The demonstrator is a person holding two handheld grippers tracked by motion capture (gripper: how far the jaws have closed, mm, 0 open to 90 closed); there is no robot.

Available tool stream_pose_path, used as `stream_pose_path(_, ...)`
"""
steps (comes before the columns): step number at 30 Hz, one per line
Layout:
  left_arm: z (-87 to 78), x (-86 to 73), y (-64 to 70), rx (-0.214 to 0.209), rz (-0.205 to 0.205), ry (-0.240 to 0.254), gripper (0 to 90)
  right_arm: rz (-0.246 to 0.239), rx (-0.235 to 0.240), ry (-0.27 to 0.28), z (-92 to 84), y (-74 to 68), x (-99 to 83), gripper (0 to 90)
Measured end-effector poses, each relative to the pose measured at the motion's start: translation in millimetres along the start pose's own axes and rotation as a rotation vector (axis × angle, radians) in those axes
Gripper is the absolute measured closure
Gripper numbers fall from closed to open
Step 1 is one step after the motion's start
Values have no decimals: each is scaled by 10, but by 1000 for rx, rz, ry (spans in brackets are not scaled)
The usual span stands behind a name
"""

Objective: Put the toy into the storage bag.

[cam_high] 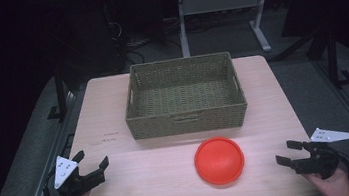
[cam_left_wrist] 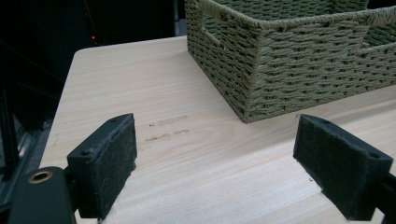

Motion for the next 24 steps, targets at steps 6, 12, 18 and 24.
stream_pose_path(6, 22, -32, -10, -3, 3, -19, 126, -8, 8, 5, -3, -17, 35, 155)
stream_pose_path(12, 31, -47, -9, 1, 30, -28, 127, -41, 22, -16, 45, -104, 131, 156)
stream_pose_path(18, 36, -46, 6, -2, 30, -20, 127, -57, 48, -32, 90, -156, 241, 155)
stream_pose_path(24, 41, -50, 14, -3, 34, -22, 127, -51, 72, -38, 133, -195, 349, 157)
Point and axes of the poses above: each handheld gripper's, and its own axes: z roughly forward along the jaws, x roughly out of its top, y roughly to its right, the point moved 10 cm from there along z, roughly forward along the jaws, and after that the axes turned 15 degrees about -z, right-handed, at the moved point
